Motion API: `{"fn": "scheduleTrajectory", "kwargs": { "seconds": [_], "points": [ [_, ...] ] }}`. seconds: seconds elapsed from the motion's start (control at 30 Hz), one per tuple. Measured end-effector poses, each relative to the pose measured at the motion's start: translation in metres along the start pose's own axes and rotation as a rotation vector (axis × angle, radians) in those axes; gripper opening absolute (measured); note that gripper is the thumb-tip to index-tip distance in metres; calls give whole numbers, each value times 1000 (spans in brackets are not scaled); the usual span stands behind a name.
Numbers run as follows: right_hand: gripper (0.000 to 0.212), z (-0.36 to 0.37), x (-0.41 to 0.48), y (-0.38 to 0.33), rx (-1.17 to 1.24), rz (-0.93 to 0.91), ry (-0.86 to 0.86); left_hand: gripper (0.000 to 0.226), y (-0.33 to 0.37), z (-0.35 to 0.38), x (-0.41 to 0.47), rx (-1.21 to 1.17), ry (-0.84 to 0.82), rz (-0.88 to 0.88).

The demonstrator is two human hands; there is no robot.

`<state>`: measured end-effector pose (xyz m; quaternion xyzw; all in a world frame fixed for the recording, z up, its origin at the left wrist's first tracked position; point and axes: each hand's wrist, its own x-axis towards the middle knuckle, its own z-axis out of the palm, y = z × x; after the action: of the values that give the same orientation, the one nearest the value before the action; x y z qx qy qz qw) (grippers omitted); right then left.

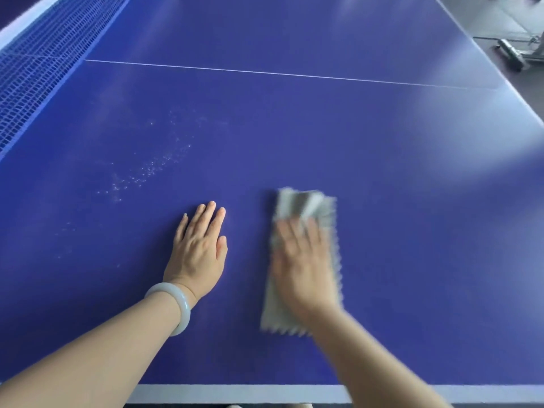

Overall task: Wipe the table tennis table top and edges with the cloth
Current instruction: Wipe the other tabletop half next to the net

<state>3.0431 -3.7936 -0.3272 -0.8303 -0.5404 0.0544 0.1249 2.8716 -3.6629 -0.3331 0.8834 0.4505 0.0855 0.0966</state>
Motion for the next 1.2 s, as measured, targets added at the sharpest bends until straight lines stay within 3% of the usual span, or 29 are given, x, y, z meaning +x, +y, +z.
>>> {"fn": "scheduleTrajectory", "kwargs": {
  "seconds": [0.1, 0.2, 0.27, 0.4, 0.47, 0.53, 0.6, 0.73, 0.8, 0.87, 0.9, 0.97, 1.0, 1.03, 1.1, 1.2],
  "points": [
    [55, 12, -62, -34, 15, -406, -127, 58, -2, 0, -1, -12, 11, 23],
    [59, -4, -80, 22, 11, -437, -181, 56, -4, 1, -1, -13, 25, 31],
    [59, -25, -74, 78, -50, -302, -161, 51, -5, 2, -2, -27, 30, 33],
    [56, -53, -58, 159, -59, 300, -26, 50, -6, 2, -1, -56, 40, 13],
    [56, -47, -55, 155, -60, 528, -8, 50, -7, 1, -1, -81, 41, 2],
    [58, -31, -55, 123, -78, 608, 14, 48, -9, -1, -1, -141, 35, -6],
    [59, -18, -58, 68, -96, 474, 27, 46, -9, -4, 1, -234, 26, -27],
    [68, 16, -57, -68, 29, -79, -119, 40, -3, -24, 6, -576, -10, -137],
    [66, 28, -42, -115, 108, -223, -209, 38, -5, -42, 3, -923, 0, -272],
    [56, 28, -17, -137, 249, -307, -278, 36, -11, -59, -6, -1070, 131, -417],
    [47, 24, -5, -141, 414, -329, -327, 35, -17, -67, -13, -1023, 241, -476],
    [35, 3, 12, -132, 904, -143, -399, 32, -27, -74, -30, -795, 468, -523],
    [38, -5, 19, -118, 1038, -12, -294, 32, -28, -72, -38, -666, 542, -479],
    [44, -10, 26, -103, 1045, 95, -163, 32, -24, -66, -45, -546, 567, -390],
    [50, -11, 41, -78, 795, 175, -18, 39, -5, -48, -55, -335, 417, -223],
    [49, 2, 76, -74, 418, 31, -43, 56, 20, -19, -57, -4, 99, -225]
  ]
}}
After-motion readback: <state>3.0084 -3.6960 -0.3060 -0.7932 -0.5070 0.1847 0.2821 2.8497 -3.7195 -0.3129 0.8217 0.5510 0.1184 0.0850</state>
